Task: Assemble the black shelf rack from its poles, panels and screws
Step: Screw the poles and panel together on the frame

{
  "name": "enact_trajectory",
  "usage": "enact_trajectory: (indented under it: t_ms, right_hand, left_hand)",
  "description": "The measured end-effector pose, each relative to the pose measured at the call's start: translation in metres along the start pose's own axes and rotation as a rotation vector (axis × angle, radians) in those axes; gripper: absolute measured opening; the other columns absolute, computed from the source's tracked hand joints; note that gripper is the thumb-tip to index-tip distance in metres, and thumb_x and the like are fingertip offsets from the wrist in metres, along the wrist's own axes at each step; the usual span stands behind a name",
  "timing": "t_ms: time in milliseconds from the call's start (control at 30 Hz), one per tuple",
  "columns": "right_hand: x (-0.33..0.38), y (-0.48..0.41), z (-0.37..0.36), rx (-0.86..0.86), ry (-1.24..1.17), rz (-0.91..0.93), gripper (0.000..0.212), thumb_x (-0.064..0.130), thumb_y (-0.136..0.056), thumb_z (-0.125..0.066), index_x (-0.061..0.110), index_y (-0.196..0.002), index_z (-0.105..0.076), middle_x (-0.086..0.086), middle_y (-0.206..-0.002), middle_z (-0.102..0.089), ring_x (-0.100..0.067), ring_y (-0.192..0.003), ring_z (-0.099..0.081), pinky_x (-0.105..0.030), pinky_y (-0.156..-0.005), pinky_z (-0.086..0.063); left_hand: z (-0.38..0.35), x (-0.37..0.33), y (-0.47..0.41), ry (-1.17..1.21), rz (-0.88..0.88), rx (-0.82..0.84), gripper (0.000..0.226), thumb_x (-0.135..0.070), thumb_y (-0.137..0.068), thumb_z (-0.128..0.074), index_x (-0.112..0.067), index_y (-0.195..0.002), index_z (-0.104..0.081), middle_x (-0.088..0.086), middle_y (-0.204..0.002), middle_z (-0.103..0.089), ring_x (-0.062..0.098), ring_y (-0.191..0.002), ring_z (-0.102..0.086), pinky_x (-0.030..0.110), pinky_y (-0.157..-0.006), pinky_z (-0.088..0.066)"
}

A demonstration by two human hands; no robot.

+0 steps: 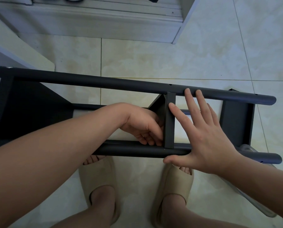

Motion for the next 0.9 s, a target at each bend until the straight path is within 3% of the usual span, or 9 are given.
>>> enact_trajectory:
  t_ms: [367,567,733,900]
  right_hand:
    - [0.0001,0.0002,0.0000,-0.005,0.000,0.003,0.118,0.097,-0.073,-0.038,0.024,-0.162,-0.016,-0.018,-0.170,0.000,-0.041,-0.156,0.006,-0.069,-0.117,-0.023]
    - [0.0003,0.0002,-0.0001,-0.005,0.003,0.004,0.118,0.097,-0.073,-0.038,0.023,-0.162,-0.017,-0.018,-0.169,-0.001,-0.041,-0.156,0.005,-0.070,-0.116,-0.023]
    - [0.0007,0.0003,0.0008,-0.001,-0.001,0.002,0.118,0.095,-0.072,-0.042,0.021,-0.162,-0.021,-0.019,-0.169,-0.002,-0.043,-0.155,0.003,-0.070,-0.116,-0.024]
    - [0.0010,0.0006,0.0013,0.007,-0.008,-0.007,0.119,0.094,-0.071,-0.044,0.021,-0.162,-0.022,-0.019,-0.169,-0.001,-0.042,-0.155,0.004,-0.072,-0.115,-0.023]
  left_hand:
    - [0.0008,0.0009,-0.0023,0.111,-0.012,0.017,0.015,0.003,-0.092,-0.060,-0.009,-0.096,-0.067,0.002,-0.082,-0.068,0.013,-0.076,-0.060,0.025,-0.077,-0.050]
    - [0.0004,0.0025,-0.0019,0.102,0.009,0.018,0.011,-0.004,-0.093,-0.060,-0.010,-0.098,-0.068,0.002,-0.084,-0.069,0.013,-0.075,-0.060,0.029,-0.080,-0.048]
    - [0.0009,0.0020,-0.0028,0.106,-0.002,0.005,0.014,0.001,-0.093,-0.060,-0.005,-0.104,-0.067,0.004,-0.085,-0.068,0.014,-0.074,-0.061,0.026,-0.076,-0.051]
    - [0.0004,0.0016,-0.0037,0.131,-0.012,0.010,0.013,0.003,-0.092,-0.060,-0.006,-0.097,-0.068,0.006,-0.084,-0.068,0.015,-0.074,-0.062,0.024,-0.074,-0.054]
Point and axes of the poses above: each hand's wrist, its own y-axis away from the middle knuckle, its own z-axis out of the back of the hand, x = y × z, the point moved 8 cm from there along -y, towards the middle knuckle
